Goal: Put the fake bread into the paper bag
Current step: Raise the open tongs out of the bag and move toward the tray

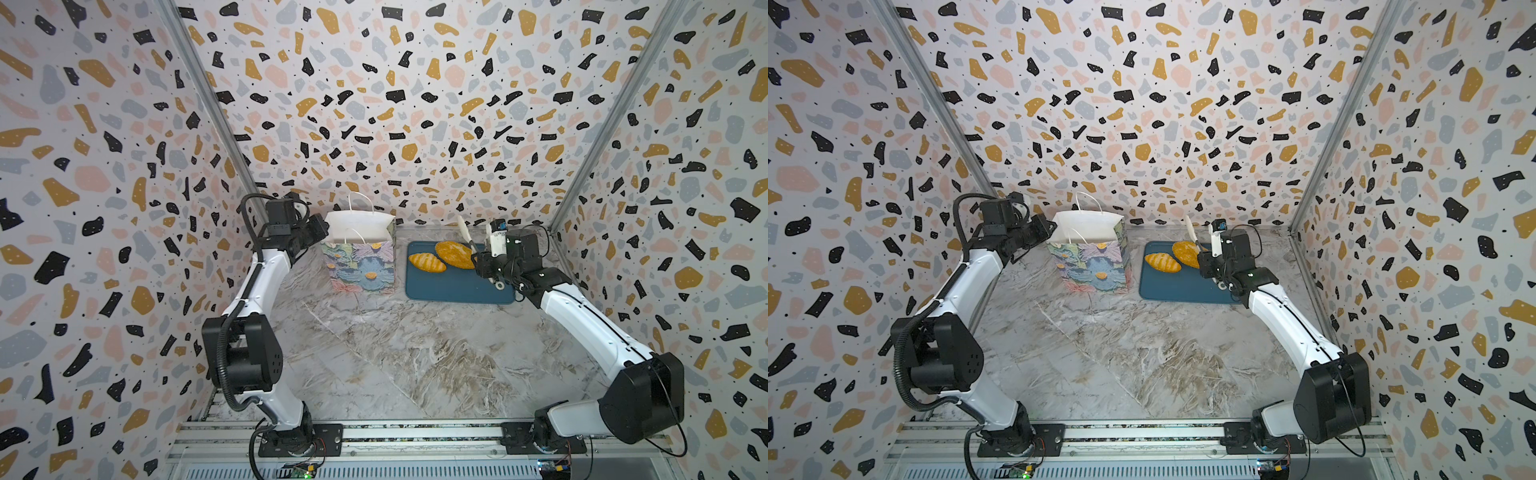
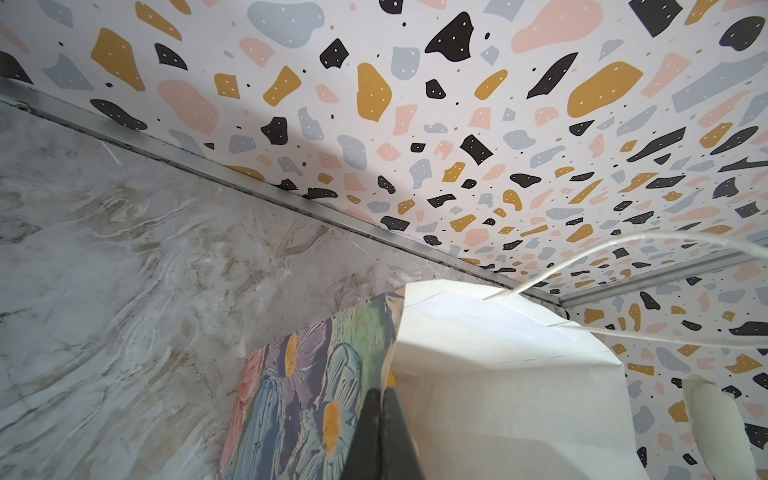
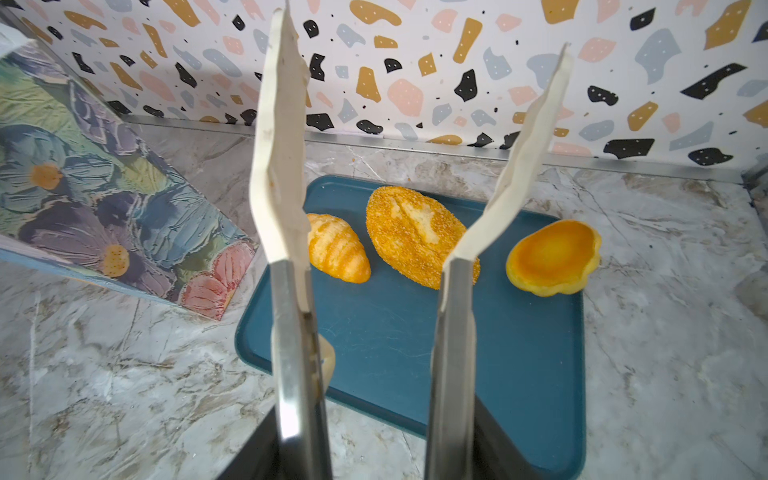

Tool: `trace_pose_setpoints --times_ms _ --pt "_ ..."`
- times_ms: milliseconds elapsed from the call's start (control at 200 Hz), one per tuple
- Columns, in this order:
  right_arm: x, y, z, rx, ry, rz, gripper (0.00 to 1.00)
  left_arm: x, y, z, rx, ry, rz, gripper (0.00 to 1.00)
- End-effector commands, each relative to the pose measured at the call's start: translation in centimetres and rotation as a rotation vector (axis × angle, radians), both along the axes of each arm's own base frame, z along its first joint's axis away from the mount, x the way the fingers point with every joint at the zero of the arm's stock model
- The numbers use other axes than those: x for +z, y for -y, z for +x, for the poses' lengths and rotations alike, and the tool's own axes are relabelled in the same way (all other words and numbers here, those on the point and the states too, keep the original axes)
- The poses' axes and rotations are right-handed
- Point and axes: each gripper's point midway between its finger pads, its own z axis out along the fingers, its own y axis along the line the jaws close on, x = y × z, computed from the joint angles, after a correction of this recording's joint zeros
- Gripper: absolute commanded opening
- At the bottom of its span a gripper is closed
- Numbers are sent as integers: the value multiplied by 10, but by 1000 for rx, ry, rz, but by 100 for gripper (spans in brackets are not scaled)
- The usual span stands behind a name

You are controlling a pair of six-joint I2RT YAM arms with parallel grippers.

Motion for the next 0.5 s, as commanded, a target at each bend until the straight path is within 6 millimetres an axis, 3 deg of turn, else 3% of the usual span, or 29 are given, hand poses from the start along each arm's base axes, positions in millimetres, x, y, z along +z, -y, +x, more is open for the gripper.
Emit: trace_pose_setpoints --times_ms 0,496 --pt "1 13 1 -44 -11 12 55 19 -1 -4 -3 52 7 0" --pt "-43 58 14 -192 -165 20 54 18 -1 -5 -3 50 4 0"
